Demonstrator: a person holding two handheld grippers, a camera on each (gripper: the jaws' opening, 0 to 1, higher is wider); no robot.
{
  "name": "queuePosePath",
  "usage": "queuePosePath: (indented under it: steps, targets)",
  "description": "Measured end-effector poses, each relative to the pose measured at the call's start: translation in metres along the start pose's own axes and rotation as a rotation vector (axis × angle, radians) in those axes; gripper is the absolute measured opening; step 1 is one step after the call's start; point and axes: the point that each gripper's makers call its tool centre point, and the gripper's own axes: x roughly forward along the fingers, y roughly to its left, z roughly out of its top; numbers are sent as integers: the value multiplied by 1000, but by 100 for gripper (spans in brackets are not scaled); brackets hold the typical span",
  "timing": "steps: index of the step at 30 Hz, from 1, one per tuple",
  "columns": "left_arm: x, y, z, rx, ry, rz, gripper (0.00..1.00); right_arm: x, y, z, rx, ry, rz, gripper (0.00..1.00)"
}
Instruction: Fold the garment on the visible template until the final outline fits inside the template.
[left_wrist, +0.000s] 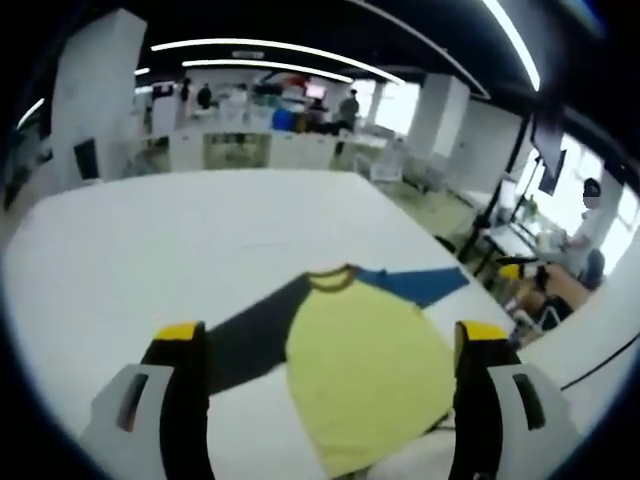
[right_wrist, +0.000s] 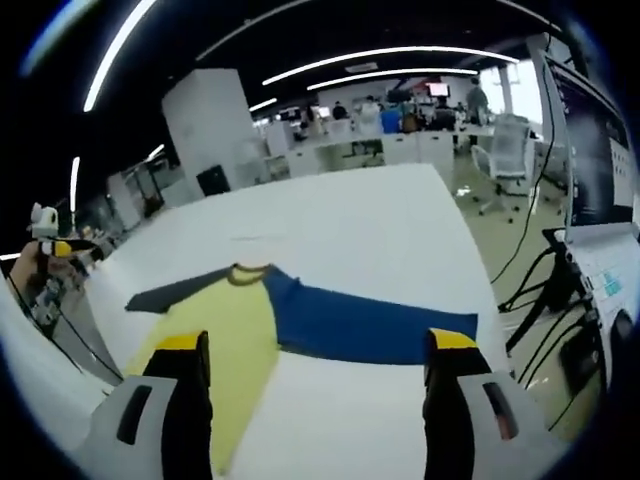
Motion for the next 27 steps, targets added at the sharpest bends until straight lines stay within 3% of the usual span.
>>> queuePosePath:
  steps: [11, 27]
  targets:
    - [12, -2, -1, -18, 19, 29, 99, 29, -54, -27, 46, 72, -63, 79]
    - [32, -9, 2, -19, 55, 28, 99, 57, -110, -34, 30, 100, -153, 65]
